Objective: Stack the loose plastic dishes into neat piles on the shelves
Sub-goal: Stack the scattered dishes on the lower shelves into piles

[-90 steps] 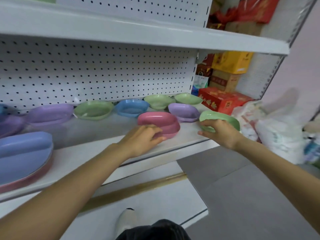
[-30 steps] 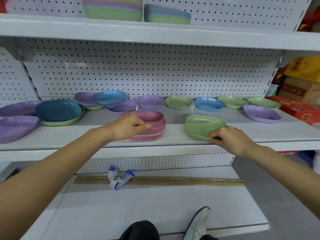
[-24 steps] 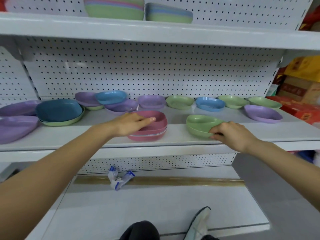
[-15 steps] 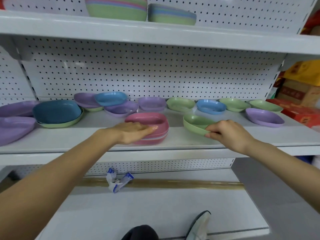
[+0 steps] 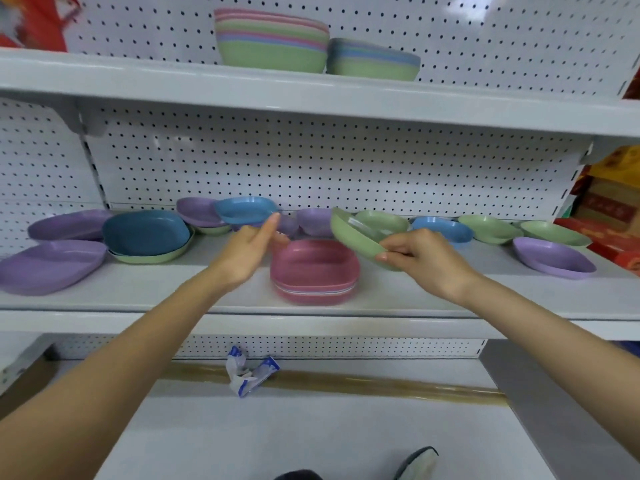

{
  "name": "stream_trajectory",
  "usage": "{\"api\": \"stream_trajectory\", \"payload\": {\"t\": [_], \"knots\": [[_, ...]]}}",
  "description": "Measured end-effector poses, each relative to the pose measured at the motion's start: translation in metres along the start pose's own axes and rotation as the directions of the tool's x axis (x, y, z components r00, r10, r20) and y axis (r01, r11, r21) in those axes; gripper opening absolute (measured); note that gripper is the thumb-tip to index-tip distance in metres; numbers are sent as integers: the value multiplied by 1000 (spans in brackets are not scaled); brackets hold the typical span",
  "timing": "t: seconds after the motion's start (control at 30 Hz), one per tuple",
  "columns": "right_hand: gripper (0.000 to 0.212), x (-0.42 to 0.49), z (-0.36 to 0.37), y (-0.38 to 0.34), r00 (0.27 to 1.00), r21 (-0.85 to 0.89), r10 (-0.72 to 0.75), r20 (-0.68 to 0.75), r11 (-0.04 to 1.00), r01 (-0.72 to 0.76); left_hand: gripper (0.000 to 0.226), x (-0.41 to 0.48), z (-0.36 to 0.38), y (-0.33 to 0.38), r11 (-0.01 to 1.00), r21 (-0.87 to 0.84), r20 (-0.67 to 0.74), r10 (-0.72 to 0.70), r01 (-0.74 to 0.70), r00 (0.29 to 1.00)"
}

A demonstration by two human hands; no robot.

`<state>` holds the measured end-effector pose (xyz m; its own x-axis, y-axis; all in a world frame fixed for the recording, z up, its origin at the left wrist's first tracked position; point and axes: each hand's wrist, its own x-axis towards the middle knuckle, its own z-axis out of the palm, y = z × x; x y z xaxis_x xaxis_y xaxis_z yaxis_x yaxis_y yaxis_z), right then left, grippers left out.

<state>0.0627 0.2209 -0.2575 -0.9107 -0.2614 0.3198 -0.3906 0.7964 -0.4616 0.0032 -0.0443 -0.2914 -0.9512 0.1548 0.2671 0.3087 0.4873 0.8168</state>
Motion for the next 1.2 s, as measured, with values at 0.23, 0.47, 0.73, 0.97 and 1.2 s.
{"api": "stream_trajectory", "payload": {"t": [0.23,0.47,0.73,0.97,1.2], "knots": [[25,19,47,-33,960,-334,-191,204,908,252,59,-13,-41,-21,998,40,-202,-42,51,979],[24,31,56,-24,946,-212,-114,303,960,184,62,-20,-31,-14,899,377,165,169,-221,972],[55,46,50,-4,915,-238,17,403,967,87,66,-6,-8,-10,781,546,438,41,-303,898],[49,50,55,-4,900,-298,13,435,946,131,94,3,-3,-20,649,617,492,121,-444,862],[49,47,64,-9,906,-349,19,423,926,144,98,-2,-6,-26,538,708,463,136,-458,876]]}}
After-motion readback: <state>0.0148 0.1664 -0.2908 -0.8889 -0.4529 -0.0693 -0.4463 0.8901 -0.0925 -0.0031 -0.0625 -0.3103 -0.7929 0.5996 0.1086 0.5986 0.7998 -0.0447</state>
